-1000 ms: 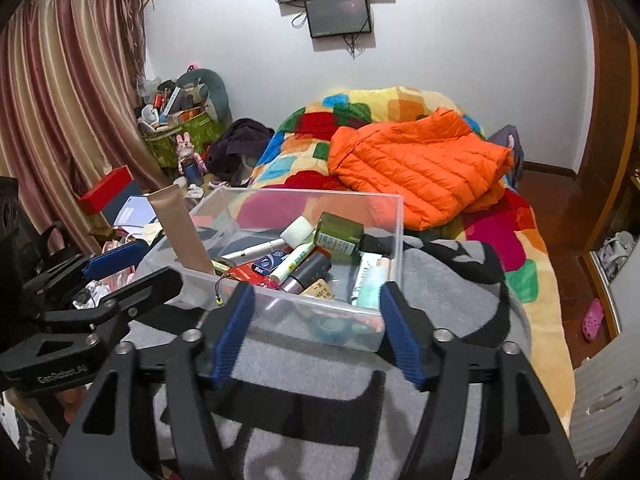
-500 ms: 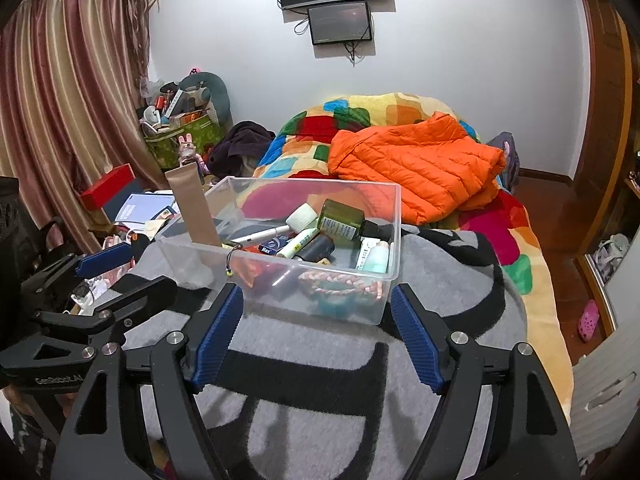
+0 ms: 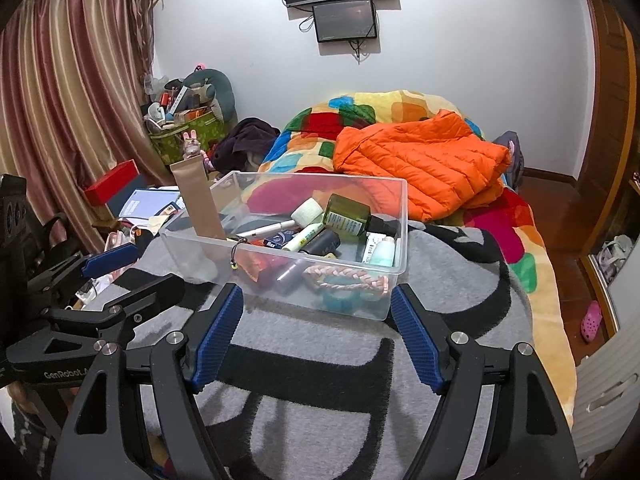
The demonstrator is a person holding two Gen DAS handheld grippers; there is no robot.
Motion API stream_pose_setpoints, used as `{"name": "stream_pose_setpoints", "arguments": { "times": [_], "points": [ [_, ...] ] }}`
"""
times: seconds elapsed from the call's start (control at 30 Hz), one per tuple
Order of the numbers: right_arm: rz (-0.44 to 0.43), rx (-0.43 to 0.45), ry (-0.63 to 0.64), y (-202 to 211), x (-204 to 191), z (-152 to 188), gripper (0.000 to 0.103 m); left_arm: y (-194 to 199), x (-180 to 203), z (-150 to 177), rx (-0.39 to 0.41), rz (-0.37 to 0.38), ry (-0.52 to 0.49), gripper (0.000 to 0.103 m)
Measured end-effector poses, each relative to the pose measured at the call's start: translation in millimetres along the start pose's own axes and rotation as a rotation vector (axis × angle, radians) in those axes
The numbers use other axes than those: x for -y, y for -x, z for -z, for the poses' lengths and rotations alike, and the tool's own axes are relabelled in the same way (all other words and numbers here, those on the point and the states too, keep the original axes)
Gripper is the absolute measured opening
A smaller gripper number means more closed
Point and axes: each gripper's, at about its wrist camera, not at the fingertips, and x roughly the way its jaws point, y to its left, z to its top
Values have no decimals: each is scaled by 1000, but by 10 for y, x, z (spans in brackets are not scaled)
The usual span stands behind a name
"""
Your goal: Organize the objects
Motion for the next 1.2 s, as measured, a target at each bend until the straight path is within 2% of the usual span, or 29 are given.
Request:
{"name": "stream_pose_setpoints", "arguments": {
  "times": [1.2],
  "points": [
    [-6,-10,-3,-29,-19,32,74,-9,-18,20,2,-9,14,93]
  ]
}}
